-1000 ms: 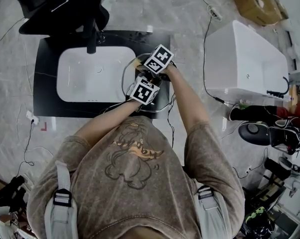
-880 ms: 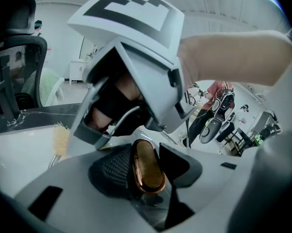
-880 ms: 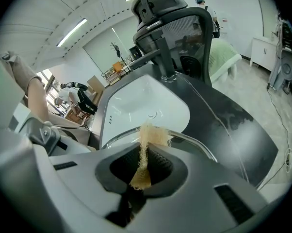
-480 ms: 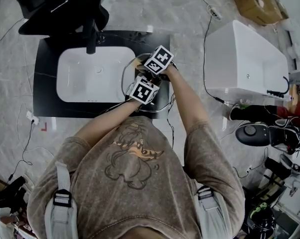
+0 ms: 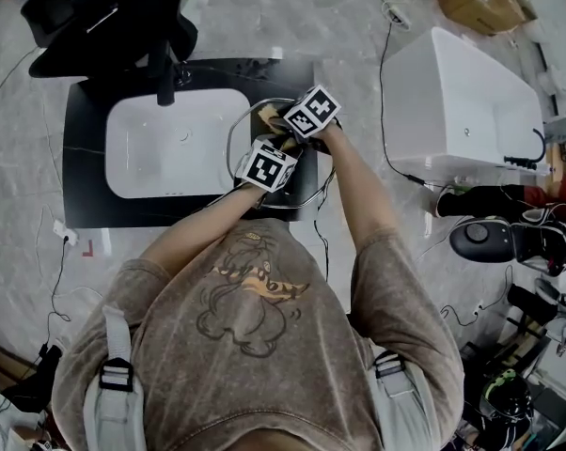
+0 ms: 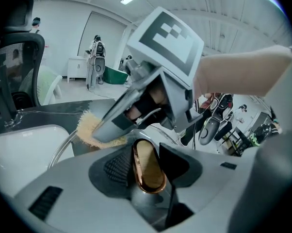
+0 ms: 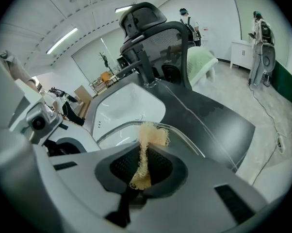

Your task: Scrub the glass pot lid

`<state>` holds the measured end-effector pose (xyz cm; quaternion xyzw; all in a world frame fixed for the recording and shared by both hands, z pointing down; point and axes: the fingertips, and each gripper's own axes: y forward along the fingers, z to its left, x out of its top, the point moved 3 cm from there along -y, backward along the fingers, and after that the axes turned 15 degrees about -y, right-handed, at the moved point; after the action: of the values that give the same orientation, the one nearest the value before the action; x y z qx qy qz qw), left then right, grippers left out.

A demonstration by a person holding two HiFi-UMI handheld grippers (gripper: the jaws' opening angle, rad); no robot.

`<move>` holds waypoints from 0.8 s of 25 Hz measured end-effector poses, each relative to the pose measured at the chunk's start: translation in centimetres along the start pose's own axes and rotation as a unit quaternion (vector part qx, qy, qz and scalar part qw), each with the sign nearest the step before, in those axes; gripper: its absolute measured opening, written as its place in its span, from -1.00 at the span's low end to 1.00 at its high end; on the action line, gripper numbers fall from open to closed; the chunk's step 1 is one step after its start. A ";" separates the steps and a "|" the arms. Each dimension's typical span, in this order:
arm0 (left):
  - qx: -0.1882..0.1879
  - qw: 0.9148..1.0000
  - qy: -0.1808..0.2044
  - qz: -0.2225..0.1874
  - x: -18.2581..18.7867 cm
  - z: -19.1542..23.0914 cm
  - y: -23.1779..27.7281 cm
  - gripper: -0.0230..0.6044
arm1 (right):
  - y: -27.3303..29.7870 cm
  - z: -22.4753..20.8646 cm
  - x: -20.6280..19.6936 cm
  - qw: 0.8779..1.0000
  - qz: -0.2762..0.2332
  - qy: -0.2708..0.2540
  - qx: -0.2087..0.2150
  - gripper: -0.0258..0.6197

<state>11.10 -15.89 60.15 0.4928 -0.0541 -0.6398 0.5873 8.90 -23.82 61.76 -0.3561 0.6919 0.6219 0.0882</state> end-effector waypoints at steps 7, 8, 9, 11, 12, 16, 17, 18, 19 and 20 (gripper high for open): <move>-0.006 1.000 -0.006 0.009 0.0 0.3 0.0 -0.32 | -2.1 -0.5 -2.8 0.999 -0.009 0.033 -0.031 -0.79; -0.008 1.000 -0.009 0.011 0.0 0.3 0.0 -0.32 | -2.3 -0.5 -3.1 0.999 -0.011 0.038 -0.035 -0.79; -0.009 1.000 -0.010 0.012 0.0 0.4 0.0 -0.32 | -2.6 -0.4 -3.5 0.998 -0.013 0.042 -0.039 -0.79; -0.010 1.000 -0.010 0.013 0.1 0.4 0.1 -0.32 | -3.0 -0.2 -4.2 0.998 -0.018 0.049 -0.047 -0.79; -0.010 1.000 -0.008 0.014 0.1 0.4 0.0 -0.32 | -3.2 -0.1 -4.5 0.997 -0.020 0.052 -0.051 -0.79; -0.012 1.000 0.000 0.018 0.1 0.3 0.1 -0.32 | -3.9 0.5 -5.6 0.995 -0.031 0.068 -0.066 -0.79; -0.013 1.000 0.000 0.019 0.1 0.3 0.1 -0.32 | -4.0 0.7 -5.9 0.994 -0.033 0.072 -0.069 -0.79; -0.013 1.000 0.001 0.020 0.1 0.3 0.1 -0.32 | -4.2 0.9 -6.2 0.994 -0.036 0.076 -0.072 -0.79; -0.014 1.000 0.001 0.021 0.1 0.4 0.1 -0.32 | -4.3 1.1 -6.5 0.993 -0.039 0.080 -0.074 -0.79; -0.015 1.000 0.001 0.021 0.1 0.4 0.1 -0.32 | -4.4 1.3 -6.9 0.993 -0.041 0.084 -0.076 -0.79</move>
<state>10.90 -16.21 60.40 0.4832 -0.0544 -0.6276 0.6080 16.15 -19.84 61.81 -0.4405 0.6321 0.6369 0.0280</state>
